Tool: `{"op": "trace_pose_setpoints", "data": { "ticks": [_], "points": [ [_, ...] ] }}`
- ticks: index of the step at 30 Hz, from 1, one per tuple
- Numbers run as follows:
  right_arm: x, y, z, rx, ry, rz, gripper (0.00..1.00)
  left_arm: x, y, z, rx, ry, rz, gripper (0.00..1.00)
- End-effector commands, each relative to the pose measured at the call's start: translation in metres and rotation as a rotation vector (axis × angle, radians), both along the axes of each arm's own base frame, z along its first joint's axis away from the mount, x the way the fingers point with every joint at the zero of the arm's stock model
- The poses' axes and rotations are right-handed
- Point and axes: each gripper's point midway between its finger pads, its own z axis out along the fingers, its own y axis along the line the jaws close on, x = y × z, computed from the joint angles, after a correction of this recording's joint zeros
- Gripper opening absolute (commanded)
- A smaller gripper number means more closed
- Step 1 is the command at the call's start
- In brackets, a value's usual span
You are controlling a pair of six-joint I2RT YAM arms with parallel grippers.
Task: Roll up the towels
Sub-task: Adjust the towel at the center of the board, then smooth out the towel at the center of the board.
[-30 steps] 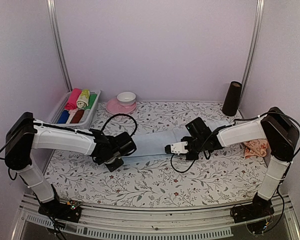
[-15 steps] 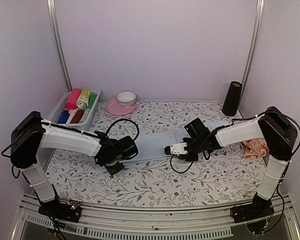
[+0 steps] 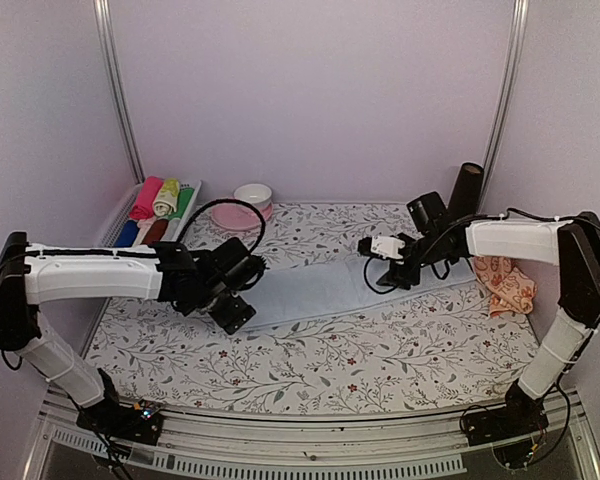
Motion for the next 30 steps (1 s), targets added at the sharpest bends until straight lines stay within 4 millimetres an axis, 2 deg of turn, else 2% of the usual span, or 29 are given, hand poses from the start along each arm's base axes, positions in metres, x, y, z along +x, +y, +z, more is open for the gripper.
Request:
{"op": "trace_pose_setpoints", "data": {
  "ticks": [1,4,8,11,14,18,21,27,30],
  "points": [
    [0.033,-0.048,0.043,0.158,0.108,-0.215,0.68,0.033,-0.003,0.038,-0.149,-0.145,0.095,0.95],
    [0.068,-0.095,0.051,0.221,0.146,-0.408,0.68,0.053,0.015,0.028,-0.152,-0.164,0.188,0.77],
    [0.098,-0.161,0.024,0.253,0.263,-0.695,0.65,0.074,0.035,0.006,-0.160,-0.165,0.269,0.62],
    [0.106,-0.195,0.002,0.278,0.340,-0.823,0.64,0.083,0.044,-0.013,-0.143,-0.165,0.298,0.54],
    [0.109,-0.214,-0.021,0.275,0.391,-0.895,0.63,0.088,0.052,-0.032,-0.097,-0.150,0.322,0.50],
    [0.115,-0.223,-0.042,0.252,0.422,-0.955,0.62,0.094,0.054,-0.051,-0.053,-0.136,0.329,0.48],
    [0.121,-0.232,-0.045,0.244,0.403,-1.003,0.61,0.098,0.056,-0.058,-0.020,-0.140,0.342,0.48],
    [0.127,-0.239,-0.032,0.273,0.357,-1.018,0.61,0.098,0.064,-0.075,0.068,-0.122,0.369,0.47],
    [0.130,-0.247,-0.032,0.261,0.335,-1.048,0.62,0.094,0.071,-0.083,0.112,-0.101,0.388,0.47]
  ]
}}
